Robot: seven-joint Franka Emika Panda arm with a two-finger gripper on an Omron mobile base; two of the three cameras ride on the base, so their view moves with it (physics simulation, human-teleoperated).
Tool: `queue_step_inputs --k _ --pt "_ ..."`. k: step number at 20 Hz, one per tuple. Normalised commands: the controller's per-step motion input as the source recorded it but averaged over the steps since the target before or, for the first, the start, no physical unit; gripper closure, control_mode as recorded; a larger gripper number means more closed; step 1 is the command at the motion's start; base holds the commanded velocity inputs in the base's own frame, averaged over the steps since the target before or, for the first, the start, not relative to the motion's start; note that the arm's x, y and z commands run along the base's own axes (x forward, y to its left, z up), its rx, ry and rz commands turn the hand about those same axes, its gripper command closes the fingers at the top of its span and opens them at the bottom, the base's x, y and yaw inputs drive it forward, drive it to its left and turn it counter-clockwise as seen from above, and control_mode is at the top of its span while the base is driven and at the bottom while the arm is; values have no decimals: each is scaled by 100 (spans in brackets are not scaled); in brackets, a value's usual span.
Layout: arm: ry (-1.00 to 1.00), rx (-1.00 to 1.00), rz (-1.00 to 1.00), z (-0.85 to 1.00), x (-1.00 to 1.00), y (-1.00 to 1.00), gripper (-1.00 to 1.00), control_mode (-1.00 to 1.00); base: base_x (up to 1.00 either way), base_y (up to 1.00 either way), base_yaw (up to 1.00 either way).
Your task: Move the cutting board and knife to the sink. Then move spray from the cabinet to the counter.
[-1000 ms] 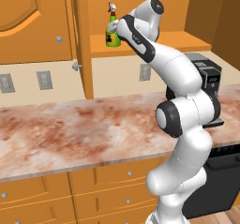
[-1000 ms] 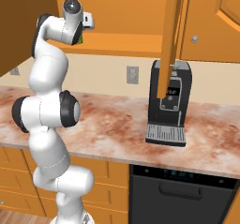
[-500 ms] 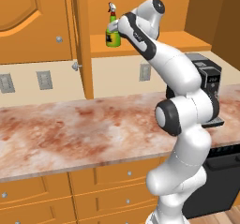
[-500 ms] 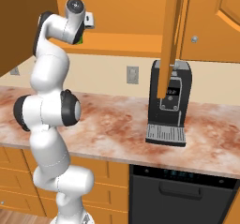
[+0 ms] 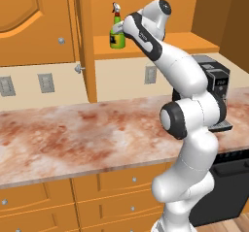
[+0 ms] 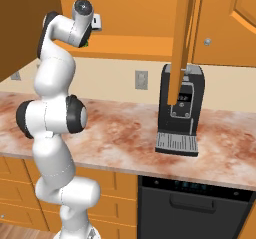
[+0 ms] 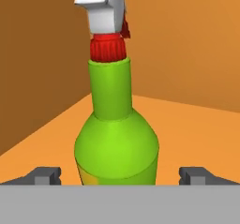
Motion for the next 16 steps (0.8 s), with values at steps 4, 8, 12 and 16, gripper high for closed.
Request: queue_step_inputs --k 4,8,12,16 --pt "0 0 0 -5 9 13 -100 -100 0 0 0" --pt "0 0 0 -2 11 18 -100 -100 0 0 0" --pt "0 0 0 0 7 2 -100 -100 0 0 0" --pt "0 0 0 0 10 0 -100 -100 0 0 0"
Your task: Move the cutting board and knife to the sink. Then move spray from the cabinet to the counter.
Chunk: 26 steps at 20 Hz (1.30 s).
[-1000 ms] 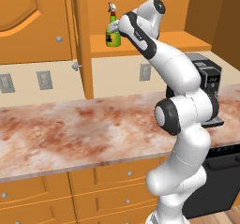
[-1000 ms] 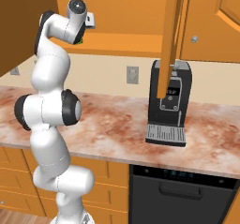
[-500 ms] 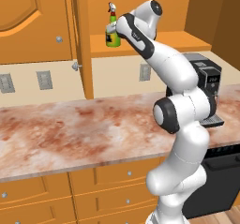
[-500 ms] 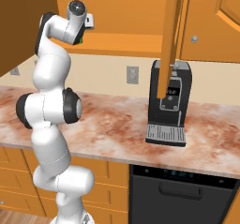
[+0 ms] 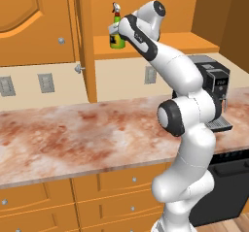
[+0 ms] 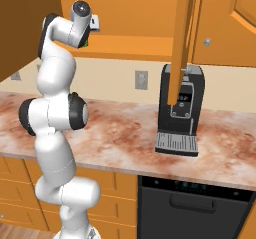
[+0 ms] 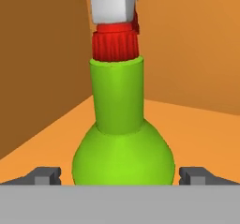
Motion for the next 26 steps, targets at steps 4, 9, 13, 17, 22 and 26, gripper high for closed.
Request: queue_step_inputs --k 4,9,13,17,22,26 --pt "0 0 0 -3 19 0 -100 -100 0 0 0" --pt "0 0 0 -4 14 0 -100 -100 0 0 0" --pt "0 0 0 0 0 3 -100 -100 0 0 0" --pt "0 0 0 -1 0 12 100 -100 0 0 0" --pt "0 0 0 0 0 9 100 -100 0 0 0" --pt "-1 0 0 0 0 8 100 -100 0 0 0"
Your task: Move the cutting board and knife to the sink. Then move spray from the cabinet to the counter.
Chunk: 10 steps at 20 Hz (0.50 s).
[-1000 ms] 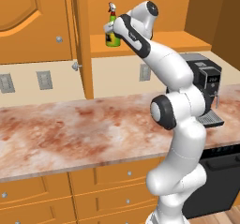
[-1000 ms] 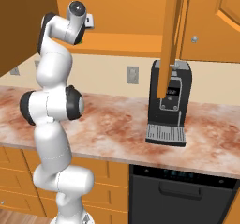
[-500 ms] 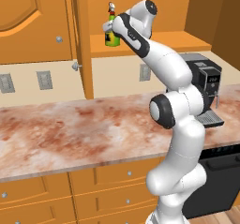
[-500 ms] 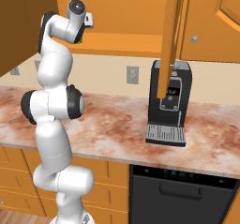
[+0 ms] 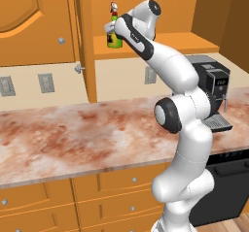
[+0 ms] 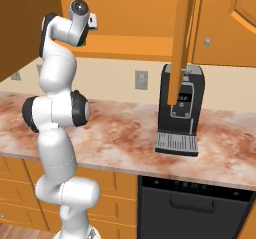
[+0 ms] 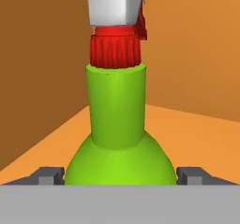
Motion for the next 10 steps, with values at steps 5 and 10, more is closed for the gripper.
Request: queue_step_inputs --k 5,10 --pt "-16 0 -4 0 -12 1 100 -100 0 0 0" --pt "-11 0 -13 0 -35 0 100 -100 0 0 0"
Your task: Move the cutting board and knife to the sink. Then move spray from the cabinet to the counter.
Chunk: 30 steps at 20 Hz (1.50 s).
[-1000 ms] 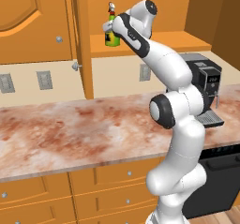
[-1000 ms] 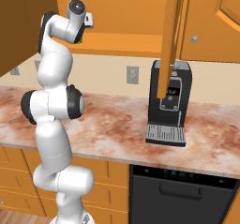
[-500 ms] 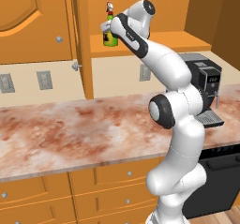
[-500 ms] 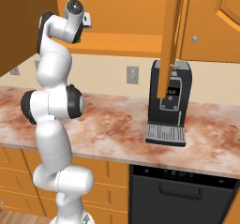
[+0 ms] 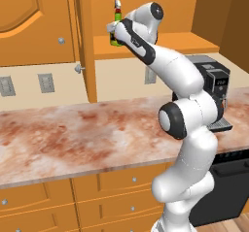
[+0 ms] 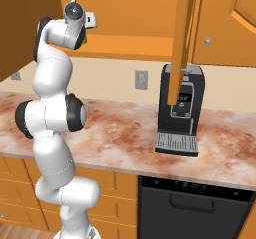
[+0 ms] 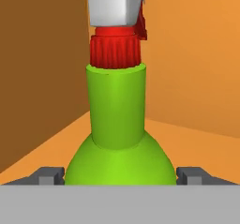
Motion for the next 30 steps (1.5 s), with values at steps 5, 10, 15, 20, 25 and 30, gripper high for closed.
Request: queue_step_inputs --k 5,10,15,20,25,30 --pt "-3 0 -16 1 -62 0 100 -100 0 0 0" --pt "0 0 -19 33 -83 -11 100 -100 0 0 0" --pt "0 0 -20 45 -100 -24 100 -100 0 0 0" --pt "1 0 -24 9 -89 -39 100 -100 0 0 0" --pt "1 0 -20 0 -86 -36 100 -100 0 0 0" --pt "4 0 -20 0 -100 -33 100 -100 0 0 0"
